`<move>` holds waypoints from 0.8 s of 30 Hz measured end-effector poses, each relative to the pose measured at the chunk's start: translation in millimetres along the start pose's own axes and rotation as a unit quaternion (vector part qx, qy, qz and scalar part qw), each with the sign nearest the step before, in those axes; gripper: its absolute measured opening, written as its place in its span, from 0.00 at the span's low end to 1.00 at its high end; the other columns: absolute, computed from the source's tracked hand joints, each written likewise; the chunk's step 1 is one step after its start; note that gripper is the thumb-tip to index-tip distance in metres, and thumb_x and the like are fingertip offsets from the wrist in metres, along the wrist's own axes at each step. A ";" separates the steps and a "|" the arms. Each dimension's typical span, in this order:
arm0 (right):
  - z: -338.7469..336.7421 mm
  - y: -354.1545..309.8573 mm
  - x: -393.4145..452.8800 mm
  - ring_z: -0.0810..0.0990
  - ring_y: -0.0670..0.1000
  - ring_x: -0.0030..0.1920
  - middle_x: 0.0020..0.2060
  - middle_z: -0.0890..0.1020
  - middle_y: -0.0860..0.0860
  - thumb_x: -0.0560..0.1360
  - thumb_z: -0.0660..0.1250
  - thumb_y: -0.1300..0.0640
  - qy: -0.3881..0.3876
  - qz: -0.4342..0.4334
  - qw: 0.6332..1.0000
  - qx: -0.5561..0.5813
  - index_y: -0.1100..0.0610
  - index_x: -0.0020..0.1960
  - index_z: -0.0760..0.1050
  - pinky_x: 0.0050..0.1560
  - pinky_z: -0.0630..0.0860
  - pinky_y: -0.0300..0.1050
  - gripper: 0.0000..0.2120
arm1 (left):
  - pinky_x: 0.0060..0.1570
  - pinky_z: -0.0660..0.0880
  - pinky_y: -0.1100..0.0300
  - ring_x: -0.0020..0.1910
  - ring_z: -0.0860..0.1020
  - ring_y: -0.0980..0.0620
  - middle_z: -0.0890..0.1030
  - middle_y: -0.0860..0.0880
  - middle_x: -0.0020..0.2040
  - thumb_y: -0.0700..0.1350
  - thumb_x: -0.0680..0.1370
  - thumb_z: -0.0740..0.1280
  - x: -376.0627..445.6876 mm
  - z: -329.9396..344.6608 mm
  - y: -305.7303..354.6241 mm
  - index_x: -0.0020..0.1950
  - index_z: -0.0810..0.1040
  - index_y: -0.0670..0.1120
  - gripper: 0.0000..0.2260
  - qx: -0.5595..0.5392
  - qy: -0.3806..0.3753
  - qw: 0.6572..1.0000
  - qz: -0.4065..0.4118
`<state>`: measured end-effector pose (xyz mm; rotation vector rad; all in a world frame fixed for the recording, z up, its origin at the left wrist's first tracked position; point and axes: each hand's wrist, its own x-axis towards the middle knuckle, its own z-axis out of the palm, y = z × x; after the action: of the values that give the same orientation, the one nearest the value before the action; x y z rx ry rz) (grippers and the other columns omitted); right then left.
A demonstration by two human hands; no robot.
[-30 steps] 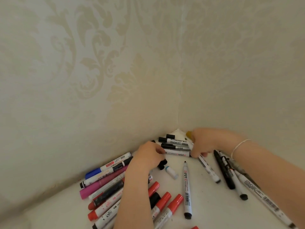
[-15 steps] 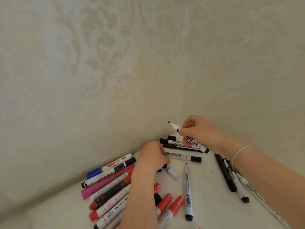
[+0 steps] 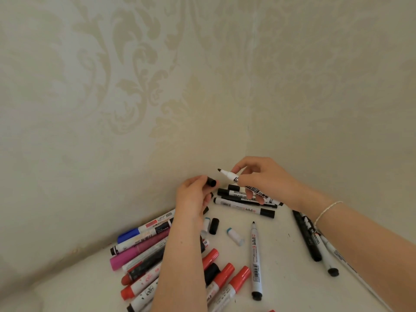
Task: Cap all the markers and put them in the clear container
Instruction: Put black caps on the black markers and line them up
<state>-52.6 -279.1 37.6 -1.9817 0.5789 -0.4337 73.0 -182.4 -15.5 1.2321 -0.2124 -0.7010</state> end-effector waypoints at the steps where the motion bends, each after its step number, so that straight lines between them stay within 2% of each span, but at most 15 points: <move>1: 0.7 -1.1 -0.6 0.71 0.44 0.19 0.33 0.77 0.54 0.73 0.64 0.67 -0.004 -0.003 1.000 -0.006 0.60 0.51 0.77 0.21 0.69 0.39 0.09 | 0.40 0.72 0.63 0.45 0.81 0.53 0.84 0.46 0.41 0.38 0.80 0.63 -1.6 -1.3 1.9 0.50 0.76 0.41 0.04 -0.045 -0.010 0.999 -0.008; 4: 3.3 -0.4 0.7 0.72 0.45 0.21 0.35 0.78 0.56 0.72 0.64 0.66 -0.010 -0.009 0.999 -0.035 0.58 0.50 0.78 0.22 0.70 0.40 0.08 | 0.41 0.74 0.63 0.46 0.82 0.53 0.85 0.47 0.38 0.38 0.81 0.62 -4.2 -2.8 4.7 0.51 0.76 0.39 0.05 -0.115 -0.034 0.993 -0.015; 7: 4.4 0.8 2.5 0.74 0.47 0.25 0.38 0.79 0.56 0.72 0.65 0.64 -0.017 -0.013 0.998 -0.067 0.56 0.49 0.78 0.23 0.71 0.41 0.08 | 0.40 0.76 0.63 0.45 0.83 0.52 0.85 0.44 0.42 0.39 0.81 0.61 -4.5 -0.8 6.2 0.58 0.75 0.37 0.08 -0.119 -0.041 0.992 -0.023; 13: 7.4 5.8 6.4 0.74 0.49 0.29 0.36 0.77 0.52 0.72 0.66 0.62 -0.005 -0.037 0.988 -0.148 0.53 0.49 0.78 0.28 0.74 0.43 0.08 | 0.44 0.77 0.63 0.41 0.82 0.54 0.84 0.46 0.39 0.39 0.81 0.63 -5.7 3.7 5.9 0.50 0.75 0.40 0.04 -0.041 -0.038 0.998 0.006; 15: 9.5 6.3 7.9 0.74 0.49 0.27 0.36 0.78 0.50 0.73 0.66 0.63 -0.003 -0.048 0.985 -0.168 0.52 0.51 0.78 0.30 0.75 0.45 0.09 | 0.45 0.77 0.62 0.41 0.82 0.54 0.83 0.44 0.43 0.39 0.80 0.64 -6.1 6.5 5.3 0.51 0.74 0.41 0.02 0.011 -0.030 0.999 0.026; 18: 12.1 4.6 7.5 0.78 0.52 0.28 0.39 0.78 0.49 0.74 0.66 0.63 0.005 -0.066 0.984 -0.164 0.52 0.55 0.78 0.29 0.78 0.44 0.11 | 0.47 0.79 0.62 0.46 0.82 0.50 0.81 0.39 0.52 0.39 0.80 0.65 -5.6 8.6 5.2 0.56 0.74 0.41 0.06 0.029 -0.035 0.998 0.051; 20: 13.6 5.1 8.4 0.79 0.53 0.34 0.40 0.77 0.48 0.74 0.67 0.61 0.033 -0.090 0.982 -0.160 0.51 0.56 0.78 0.31 0.77 0.42 0.11 | 0.53 0.79 0.59 0.52 0.82 0.47 0.82 0.39 0.54 0.39 0.80 0.64 -7.0 8.4 6.3 0.59 0.76 0.42 0.08 0.005 -0.063 0.996 0.056; 21: 14.1 5.9 9.2 0.78 0.50 0.36 0.41 0.77 0.48 0.74 0.68 0.60 0.054 -0.105 0.978 -0.174 0.51 0.55 0.79 0.32 0.76 0.38 0.11 | 0.55 0.78 0.57 0.54 0.82 0.47 0.82 0.40 0.54 0.39 0.80 0.64 -8.3 8.8 6.4 0.60 0.76 0.43 0.09 -0.012 -0.079 0.995 0.054; 24: 16.8 7.5 10.5 0.73 0.44 0.38 0.45 0.77 0.49 0.75 0.67 0.58 0.102 -0.117 0.966 -0.205 0.51 0.53 0.81 0.35 0.67 0.29 0.08 | 0.56 0.78 0.56 0.52 0.83 0.48 0.84 0.42 0.51 0.39 0.80 0.64 -12.2 14.9 4.4 0.62 0.77 0.44 0.11 -0.039 -0.094 0.994 0.049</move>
<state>-36.7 -275.9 23.9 -2.4338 0.5997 -0.7161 57.6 -186.1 -3.7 1.0744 -0.3950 -0.7327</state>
